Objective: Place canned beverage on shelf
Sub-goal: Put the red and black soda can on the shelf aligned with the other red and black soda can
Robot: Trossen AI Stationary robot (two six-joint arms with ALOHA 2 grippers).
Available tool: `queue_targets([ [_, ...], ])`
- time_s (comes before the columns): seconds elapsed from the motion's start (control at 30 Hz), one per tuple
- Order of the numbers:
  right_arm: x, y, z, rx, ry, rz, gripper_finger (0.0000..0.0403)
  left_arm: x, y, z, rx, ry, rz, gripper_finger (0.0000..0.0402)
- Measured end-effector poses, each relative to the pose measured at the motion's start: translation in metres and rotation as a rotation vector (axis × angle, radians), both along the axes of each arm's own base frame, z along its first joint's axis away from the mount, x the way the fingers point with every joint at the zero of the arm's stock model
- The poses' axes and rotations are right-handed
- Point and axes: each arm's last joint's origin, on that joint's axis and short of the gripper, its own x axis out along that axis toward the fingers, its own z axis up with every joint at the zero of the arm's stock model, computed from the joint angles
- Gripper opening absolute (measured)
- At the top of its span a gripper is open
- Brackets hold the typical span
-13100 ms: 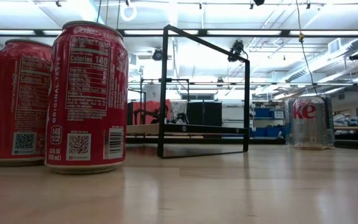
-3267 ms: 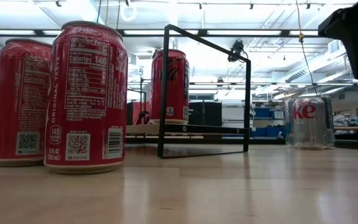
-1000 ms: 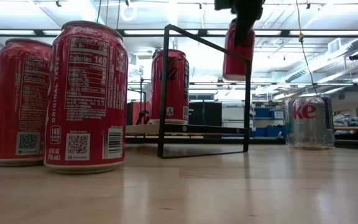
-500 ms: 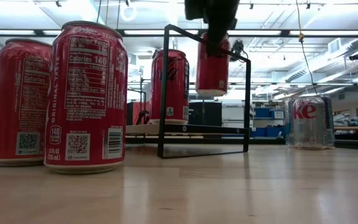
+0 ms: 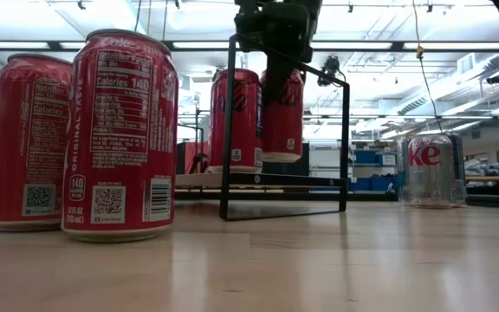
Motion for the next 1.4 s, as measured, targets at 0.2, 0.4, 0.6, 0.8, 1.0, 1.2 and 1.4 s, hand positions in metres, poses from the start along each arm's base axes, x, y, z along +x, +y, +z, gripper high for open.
queue_targets([
  [0.2,0.002,0.004,0.001,0.020,-0.020,0.008,0.0325,-0.008,0.001,0.003,-0.007,0.001,0.008,0.0364],
  [0.4,0.005,0.013,0.002,0.034,-0.057,0.020,0.0325,-0.020,0.002,0.007,-0.013,-0.005,0.016,0.0364],
  [0.6,0.005,0.019,0.002,0.016,-0.049,0.025,0.0325,-0.027,0.002,0.009,-0.016,-0.013,0.019,0.0364],
  [0.8,0.004,0.015,0.001,0.020,-0.040,-0.005,0.0325,-0.029,0.003,0.010,-0.023,-0.021,0.028,0.0363],
  [1.0,0.001,0.015,-0.018,0.031,0.001,-0.030,0.0325,-0.028,0.002,0.009,-0.043,-0.017,0.037,0.0364],
  [1.2,-0.002,0.021,-0.024,0.010,0.028,-0.022,0.0326,-0.028,0.002,0.009,-0.041,-0.017,0.034,0.0364],
  [1.4,-0.002,0.020,-0.024,0.010,0.036,-0.020,0.0328,-0.028,0.002,0.009,-0.039,-0.016,0.032,0.0364],
])
